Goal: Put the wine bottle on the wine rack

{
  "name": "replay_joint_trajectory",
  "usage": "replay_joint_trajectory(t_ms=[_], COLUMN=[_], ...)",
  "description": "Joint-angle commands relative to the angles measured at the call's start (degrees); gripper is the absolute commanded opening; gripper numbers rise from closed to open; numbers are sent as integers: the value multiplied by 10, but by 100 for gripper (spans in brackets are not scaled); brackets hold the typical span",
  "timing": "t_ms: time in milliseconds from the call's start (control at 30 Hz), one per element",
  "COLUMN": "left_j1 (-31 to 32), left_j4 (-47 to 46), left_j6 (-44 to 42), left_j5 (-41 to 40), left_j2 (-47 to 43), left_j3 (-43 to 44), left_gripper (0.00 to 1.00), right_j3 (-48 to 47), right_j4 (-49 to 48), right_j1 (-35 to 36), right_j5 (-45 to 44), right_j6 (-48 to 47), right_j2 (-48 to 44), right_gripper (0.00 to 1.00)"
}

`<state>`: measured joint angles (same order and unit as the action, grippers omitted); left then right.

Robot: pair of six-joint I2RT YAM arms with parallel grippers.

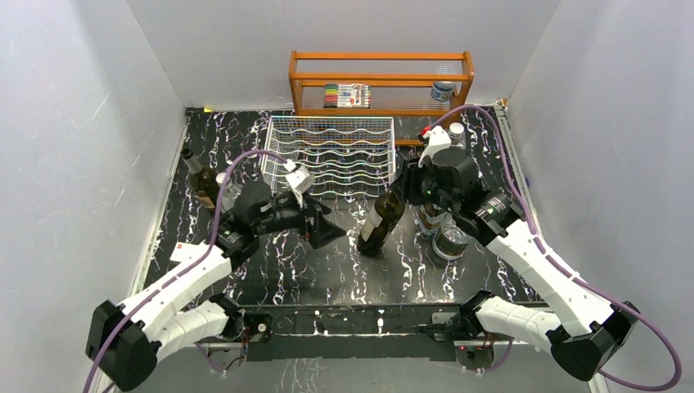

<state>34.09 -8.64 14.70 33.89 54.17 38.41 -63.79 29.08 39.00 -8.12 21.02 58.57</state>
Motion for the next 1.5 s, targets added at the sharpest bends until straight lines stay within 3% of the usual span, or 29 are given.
replay_joint_trajectory(t_ms=[0, 333, 567, 800, 1100, 1233, 1333, 1400, 1467], left_j1=[44, 98, 106, 106, 123, 123, 123, 127, 128], left_j4=[-96, -204, -239, -280, -290, -304, -317, -322, -321], left_j6=[26, -36, -73, -67, -81, -78, -78, -72, -77], left_j5=[-22, -65, 5, -3, 130, 136, 110, 78, 64], left_j2=[33, 126, 170, 185, 232, 227, 207, 185, 166], left_j3=[-30, -62, -75, -95, -91, -100, -109, -109, -108], left_gripper=[95, 96, 98, 98, 98, 98, 93, 80, 73], right_j3=[6, 41, 50, 69, 101, 105, 106, 106, 106], right_j4=[-88, -110, -117, -157, -204, -203, -198, -194, -192], right_j1=[0, 0, 0, -1, -1, 0, -1, 0, -1], right_j5=[54, 106, 154, 207, 251, 248, 246, 243, 247], right_j6=[38, 67, 76, 93, 104, 101, 98, 100, 100], right_j2=[-28, -41, -52, -64, -74, -80, -86, -87, -90], right_gripper=[0, 0, 0, 0, 0, 0, 0, 0, 0])
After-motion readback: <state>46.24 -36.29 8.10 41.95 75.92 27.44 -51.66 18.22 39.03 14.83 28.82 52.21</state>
